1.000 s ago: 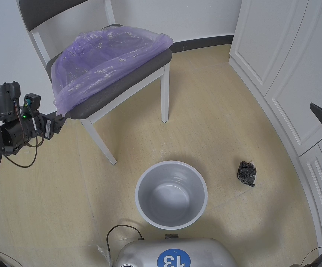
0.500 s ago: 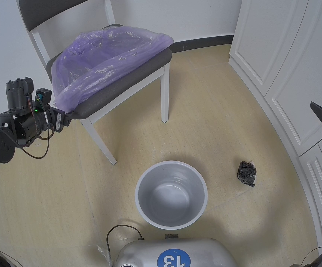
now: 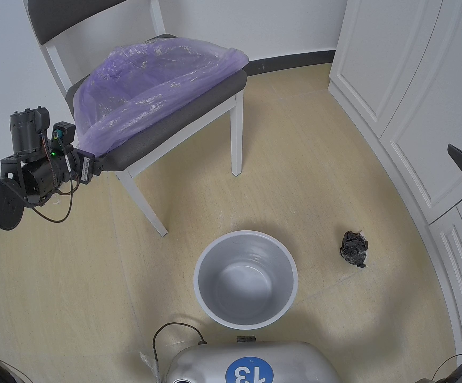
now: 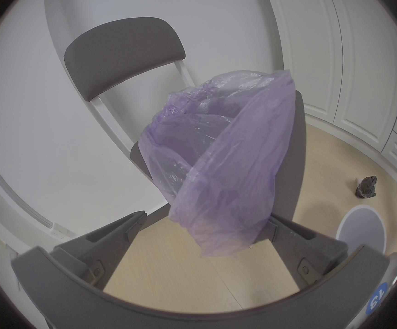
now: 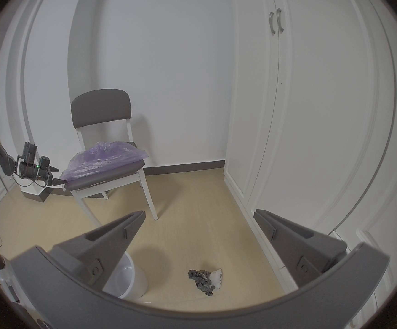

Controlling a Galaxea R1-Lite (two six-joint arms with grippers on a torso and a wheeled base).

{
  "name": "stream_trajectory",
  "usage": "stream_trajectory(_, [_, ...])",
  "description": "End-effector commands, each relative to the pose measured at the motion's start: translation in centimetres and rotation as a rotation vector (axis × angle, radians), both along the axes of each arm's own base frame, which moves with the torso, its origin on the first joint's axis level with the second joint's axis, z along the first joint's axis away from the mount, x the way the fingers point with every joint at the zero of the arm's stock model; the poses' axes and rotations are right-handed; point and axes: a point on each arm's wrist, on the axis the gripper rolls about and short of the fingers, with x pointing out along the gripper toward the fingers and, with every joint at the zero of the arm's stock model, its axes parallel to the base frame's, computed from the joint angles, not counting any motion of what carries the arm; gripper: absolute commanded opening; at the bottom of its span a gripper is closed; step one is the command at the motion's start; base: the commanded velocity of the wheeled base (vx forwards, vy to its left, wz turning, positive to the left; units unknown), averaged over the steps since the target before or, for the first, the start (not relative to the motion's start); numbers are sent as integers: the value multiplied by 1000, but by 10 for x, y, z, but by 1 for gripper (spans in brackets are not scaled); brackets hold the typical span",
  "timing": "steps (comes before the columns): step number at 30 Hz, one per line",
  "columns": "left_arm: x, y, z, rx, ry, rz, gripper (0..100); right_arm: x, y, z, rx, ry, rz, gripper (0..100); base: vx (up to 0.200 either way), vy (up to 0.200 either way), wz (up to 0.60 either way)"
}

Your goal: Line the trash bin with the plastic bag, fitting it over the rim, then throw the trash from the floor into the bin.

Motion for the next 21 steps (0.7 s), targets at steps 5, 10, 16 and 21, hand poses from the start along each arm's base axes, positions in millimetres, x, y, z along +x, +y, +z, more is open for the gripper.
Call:
stream_trajectory(5, [5, 3, 5, -1, -17, 12, 100, 0, 0, 4, 9, -11, 0, 100, 0, 0, 0])
stream_trajectory(10, [4, 3, 6, -4, -25, 7, 100, 0, 0, 4, 10, -14, 0, 100, 0, 0, 0])
stream_trajectory(16, [-2, -1, 10, -17, -35, -14, 0, -1, 0, 4, 10, -14, 0, 100, 0, 0, 0])
stream_trajectory(21, [-13, -11, 14, -75, -35, -60, 0, 1, 0, 3, 9, -8, 4, 100, 0, 0, 0])
